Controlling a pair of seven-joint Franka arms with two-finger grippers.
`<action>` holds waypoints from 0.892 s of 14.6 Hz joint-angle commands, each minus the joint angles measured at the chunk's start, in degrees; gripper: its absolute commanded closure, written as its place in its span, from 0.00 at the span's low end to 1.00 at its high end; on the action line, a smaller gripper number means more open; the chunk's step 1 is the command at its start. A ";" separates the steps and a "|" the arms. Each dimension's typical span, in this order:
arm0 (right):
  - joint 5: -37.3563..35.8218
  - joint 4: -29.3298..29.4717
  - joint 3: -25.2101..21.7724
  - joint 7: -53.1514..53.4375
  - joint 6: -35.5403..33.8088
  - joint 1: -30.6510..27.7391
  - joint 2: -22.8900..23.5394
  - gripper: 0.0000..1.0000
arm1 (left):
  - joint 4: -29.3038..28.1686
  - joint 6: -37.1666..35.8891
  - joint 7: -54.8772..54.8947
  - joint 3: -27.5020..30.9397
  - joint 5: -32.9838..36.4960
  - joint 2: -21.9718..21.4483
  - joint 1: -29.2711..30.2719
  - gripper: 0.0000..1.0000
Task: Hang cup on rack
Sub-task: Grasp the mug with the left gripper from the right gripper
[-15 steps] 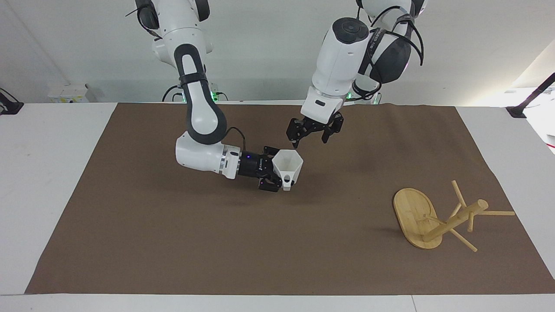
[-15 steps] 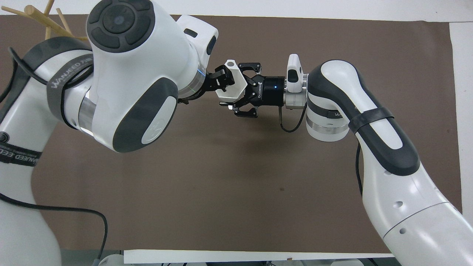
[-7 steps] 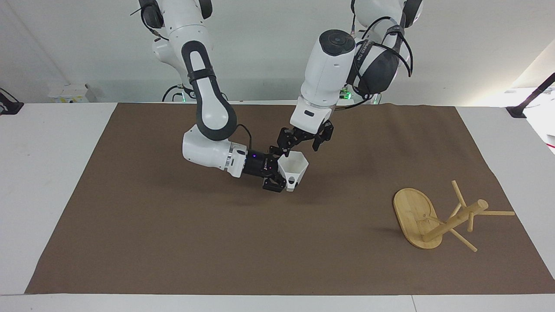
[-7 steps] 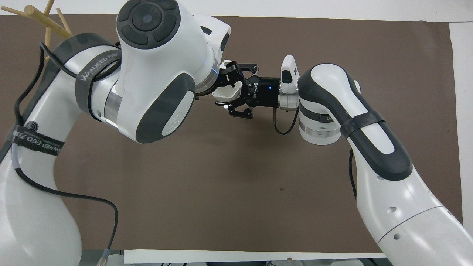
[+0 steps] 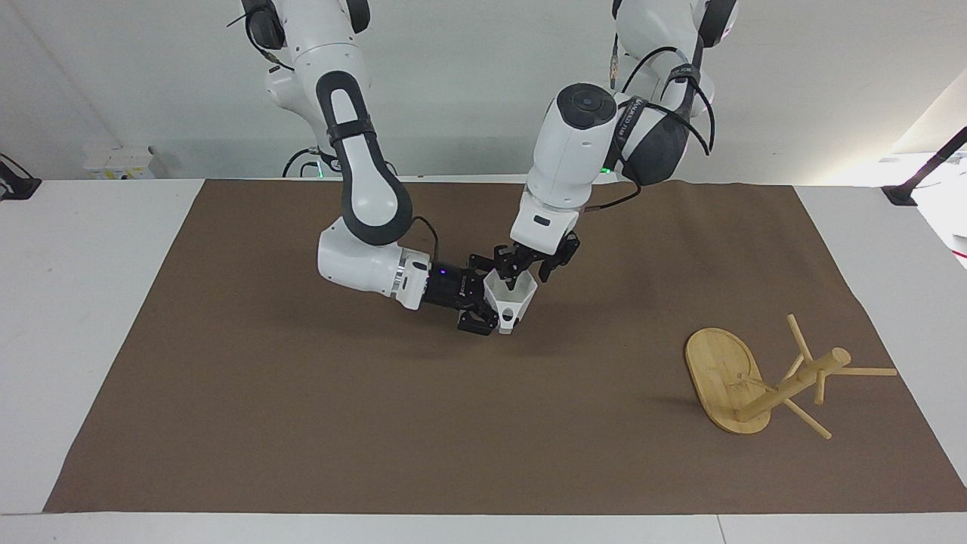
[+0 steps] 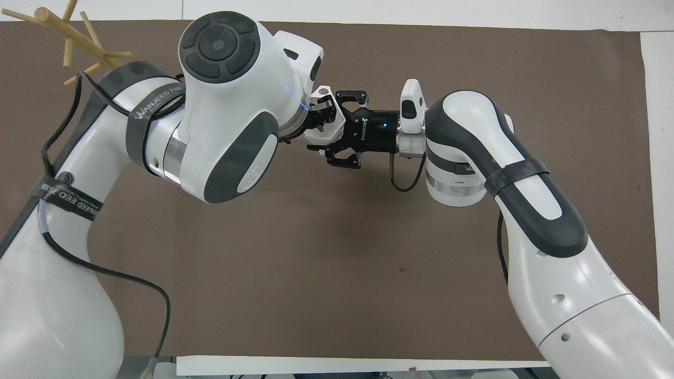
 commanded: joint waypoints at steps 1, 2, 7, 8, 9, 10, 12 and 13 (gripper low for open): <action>1.14 -0.78 0.11 1.04 0.89 0.08 -1.01 0.69 | -5.29 3.11 -0.12 0.45 0.07 -3.46 -0.11 1.00; 1.14 -0.78 0.11 1.04 0.89 0.00 -1.01 0.69 | -5.38 3.21 -0.21 0.63 0.07 -3.46 -0.11 1.00; 1.05 -1.13 0.11 0.87 0.55 -0.09 -1.09 0.01 | -4.86 3.38 -0.56 0.89 0.25 -3.19 0.51 1.00; 0.97 -1.48 0.11 0.43 0.11 -0.44 -1.18 0.01 | -4.68 3.21 -0.56 1.07 0.34 -3.19 0.51 1.00; 0.70 -1.83 0.11 0.25 -0.16 -0.62 -1.44 0.01 | -4.16 2.95 -0.56 1.07 0.51 -3.10 0.51 1.00; 0.62 -2.62 0.03 -0.01 -0.51 -0.88 -2.14 0.01 | -3.80 3.03 -0.65 1.07 0.95 -2.93 0.51 1.00; -2.09 -5.95 -0.24 -0.01 -0.60 -2.98 -5.91 0.01 | -3.36 3.55 -0.82 1.07 2.44 -2.84 0.60 1.00; -5.16 -7.70 -0.15 -0.10 -0.86 -4.65 -7.76 0.01 | -3.62 3.73 -2.13 1.07 3.23 -3.01 0.94 1.00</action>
